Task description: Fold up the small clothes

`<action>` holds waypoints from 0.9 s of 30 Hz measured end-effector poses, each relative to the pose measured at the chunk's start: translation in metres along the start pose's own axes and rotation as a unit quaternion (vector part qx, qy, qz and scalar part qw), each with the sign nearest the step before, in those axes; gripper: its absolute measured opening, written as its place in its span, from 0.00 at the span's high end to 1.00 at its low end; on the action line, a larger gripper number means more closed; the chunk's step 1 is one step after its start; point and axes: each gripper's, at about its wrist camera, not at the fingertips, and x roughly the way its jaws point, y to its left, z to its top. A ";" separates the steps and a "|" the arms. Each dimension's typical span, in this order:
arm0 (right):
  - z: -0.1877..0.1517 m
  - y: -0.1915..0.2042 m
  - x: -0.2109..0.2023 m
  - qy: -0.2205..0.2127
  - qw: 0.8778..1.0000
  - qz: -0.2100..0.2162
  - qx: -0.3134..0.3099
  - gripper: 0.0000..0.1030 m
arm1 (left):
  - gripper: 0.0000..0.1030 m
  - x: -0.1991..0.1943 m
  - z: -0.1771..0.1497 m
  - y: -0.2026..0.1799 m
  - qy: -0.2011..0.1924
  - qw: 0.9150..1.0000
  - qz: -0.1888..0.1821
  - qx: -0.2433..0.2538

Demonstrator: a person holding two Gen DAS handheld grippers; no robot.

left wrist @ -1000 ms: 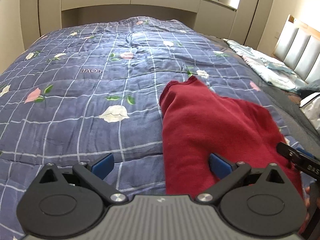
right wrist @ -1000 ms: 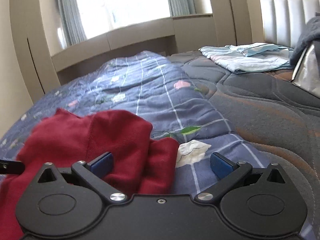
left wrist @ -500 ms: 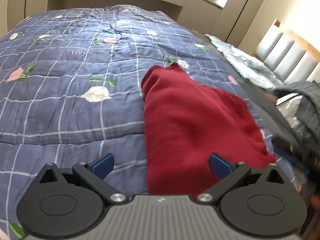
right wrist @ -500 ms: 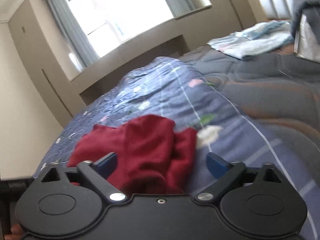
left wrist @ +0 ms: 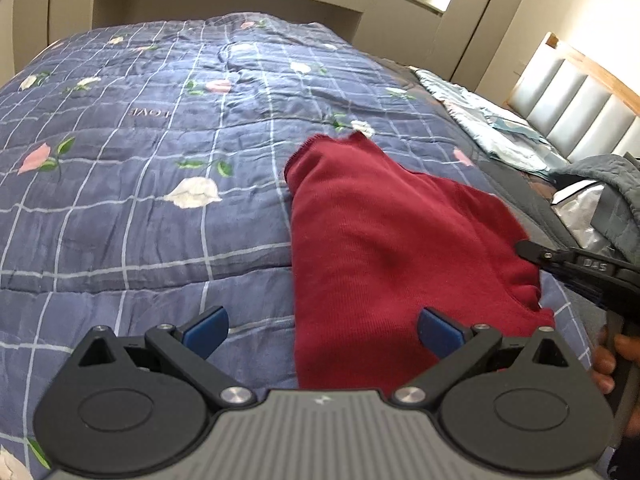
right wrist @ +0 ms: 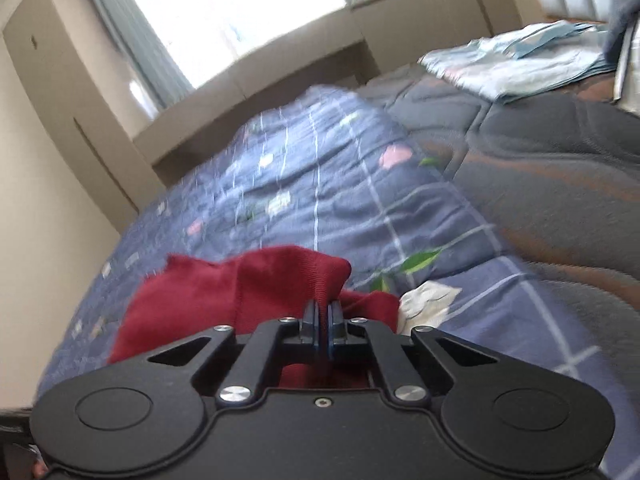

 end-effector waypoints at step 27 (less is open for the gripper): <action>-0.016 -0.039 -0.001 0.117 0.980 0.080 0.142 0.44 | 0.00 0.036 0.020 0.023 0.074 0.996 -0.058 0.000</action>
